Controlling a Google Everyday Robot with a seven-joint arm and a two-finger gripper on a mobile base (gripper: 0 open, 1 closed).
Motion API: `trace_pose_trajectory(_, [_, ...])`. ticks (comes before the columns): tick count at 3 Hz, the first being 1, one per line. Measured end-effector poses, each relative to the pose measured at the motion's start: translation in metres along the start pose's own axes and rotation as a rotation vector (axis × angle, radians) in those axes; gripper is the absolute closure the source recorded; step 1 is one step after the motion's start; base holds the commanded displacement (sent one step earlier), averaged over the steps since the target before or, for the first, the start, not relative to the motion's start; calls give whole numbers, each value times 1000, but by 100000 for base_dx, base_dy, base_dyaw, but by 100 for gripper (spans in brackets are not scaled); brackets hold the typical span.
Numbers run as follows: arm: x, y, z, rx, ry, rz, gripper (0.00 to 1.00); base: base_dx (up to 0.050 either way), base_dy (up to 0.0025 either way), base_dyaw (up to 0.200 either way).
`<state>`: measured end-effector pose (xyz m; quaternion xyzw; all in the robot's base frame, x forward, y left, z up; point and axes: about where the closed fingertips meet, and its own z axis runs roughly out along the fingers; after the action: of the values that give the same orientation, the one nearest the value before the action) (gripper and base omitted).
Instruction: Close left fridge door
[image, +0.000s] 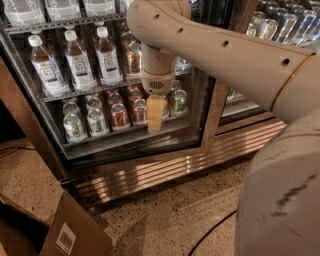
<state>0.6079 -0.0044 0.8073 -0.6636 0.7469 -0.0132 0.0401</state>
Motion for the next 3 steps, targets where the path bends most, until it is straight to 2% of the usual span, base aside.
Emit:
trace_pose_trajectory(2, [5, -3, -2, 0, 5, 14, 0, 0, 0, 0])
trace_pose_trajectory(3, [4, -1, 2, -21, 16, 15, 0, 0, 0, 0])
